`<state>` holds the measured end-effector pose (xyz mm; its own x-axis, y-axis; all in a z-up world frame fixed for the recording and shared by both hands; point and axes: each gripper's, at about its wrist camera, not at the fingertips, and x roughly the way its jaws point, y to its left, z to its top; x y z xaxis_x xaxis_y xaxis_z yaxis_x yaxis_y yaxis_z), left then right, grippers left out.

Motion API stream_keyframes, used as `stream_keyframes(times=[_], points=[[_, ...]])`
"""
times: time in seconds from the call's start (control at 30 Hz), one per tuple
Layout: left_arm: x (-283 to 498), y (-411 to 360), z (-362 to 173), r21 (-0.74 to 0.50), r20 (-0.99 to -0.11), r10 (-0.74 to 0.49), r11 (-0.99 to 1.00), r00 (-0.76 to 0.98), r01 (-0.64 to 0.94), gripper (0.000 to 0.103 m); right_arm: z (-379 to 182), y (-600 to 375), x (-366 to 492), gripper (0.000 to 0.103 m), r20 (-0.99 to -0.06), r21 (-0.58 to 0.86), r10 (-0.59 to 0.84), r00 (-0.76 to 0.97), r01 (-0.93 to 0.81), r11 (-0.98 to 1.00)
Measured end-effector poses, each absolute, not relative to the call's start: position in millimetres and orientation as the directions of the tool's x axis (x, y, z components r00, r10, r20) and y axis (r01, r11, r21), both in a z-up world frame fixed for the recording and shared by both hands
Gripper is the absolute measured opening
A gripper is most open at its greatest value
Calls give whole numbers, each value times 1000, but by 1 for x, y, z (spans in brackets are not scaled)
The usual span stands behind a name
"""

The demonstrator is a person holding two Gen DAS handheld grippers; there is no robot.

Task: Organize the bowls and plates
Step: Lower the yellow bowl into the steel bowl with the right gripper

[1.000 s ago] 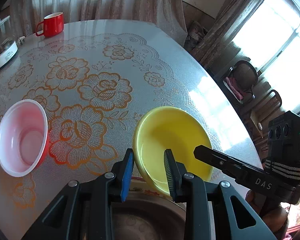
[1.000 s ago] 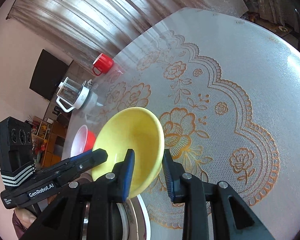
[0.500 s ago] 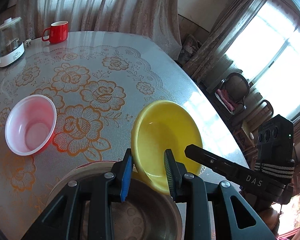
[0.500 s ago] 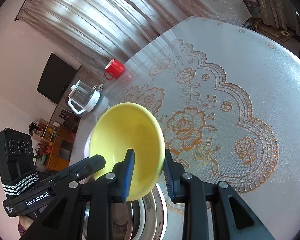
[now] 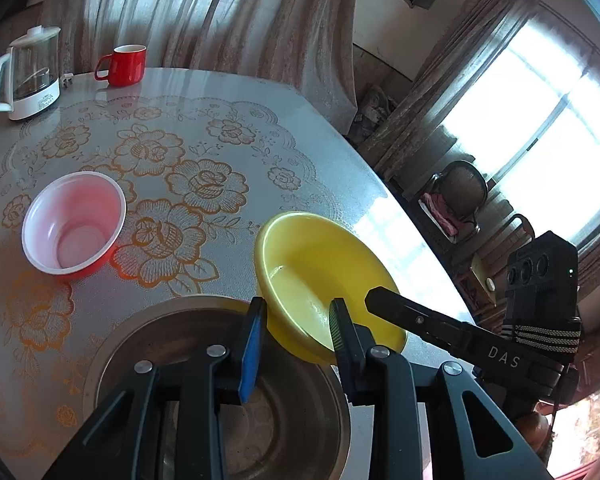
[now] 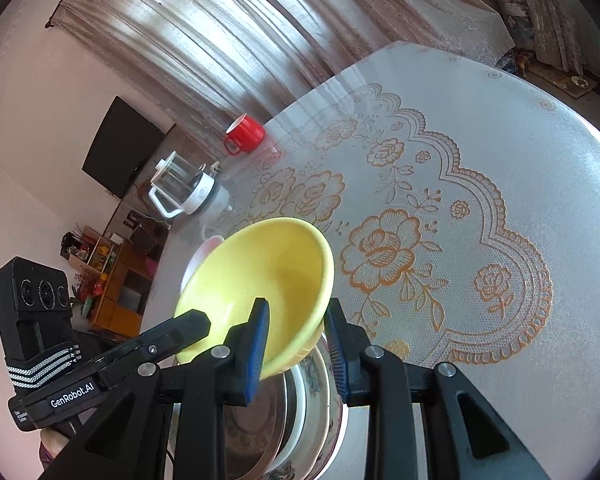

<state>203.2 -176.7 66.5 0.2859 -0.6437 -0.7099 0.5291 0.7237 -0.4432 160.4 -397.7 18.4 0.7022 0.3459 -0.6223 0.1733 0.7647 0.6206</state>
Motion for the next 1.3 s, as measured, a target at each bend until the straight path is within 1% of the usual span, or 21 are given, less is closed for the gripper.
stream_keyframes(times=[0.07, 0.23, 0.37, 0.6, 0.77, 1.1, 1.3], points=[[199, -172, 69, -456, -699, -656, 715, 284, 530, 31, 19, -397, 157, 29, -610, 633, 360, 706, 161, 757], [184, -164, 75, -426, -689, -651, 719, 318, 549, 32, 23, -390, 151, 29, -602, 635, 371, 707, 141, 760], [176, -154, 71, -432, -688, -651, 722, 321, 540, 32, 20, -384, 149, 29, -605, 637, 383, 698, 135, 759], [158, -139, 68, -384, -693, -614, 759, 379, 526, 32, 18, -368, 145, 29, -604, 637, 411, 683, 103, 764], [148, -125, 67, -395, -677, -616, 765, 403, 508, 32, 15, -357, 143, 29, -606, 635, 426, 672, 86, 768], [125, -100, 67, -338, -668, -571, 804, 477, 489, 32, 12, -330, 138, 29, -596, 641, 479, 645, 23, 767], [117, -87, 58, -348, -669, -569, 808, 478, 476, 32, 4, -317, 137, 29, -613, 640, 495, 616, 19, 768]])
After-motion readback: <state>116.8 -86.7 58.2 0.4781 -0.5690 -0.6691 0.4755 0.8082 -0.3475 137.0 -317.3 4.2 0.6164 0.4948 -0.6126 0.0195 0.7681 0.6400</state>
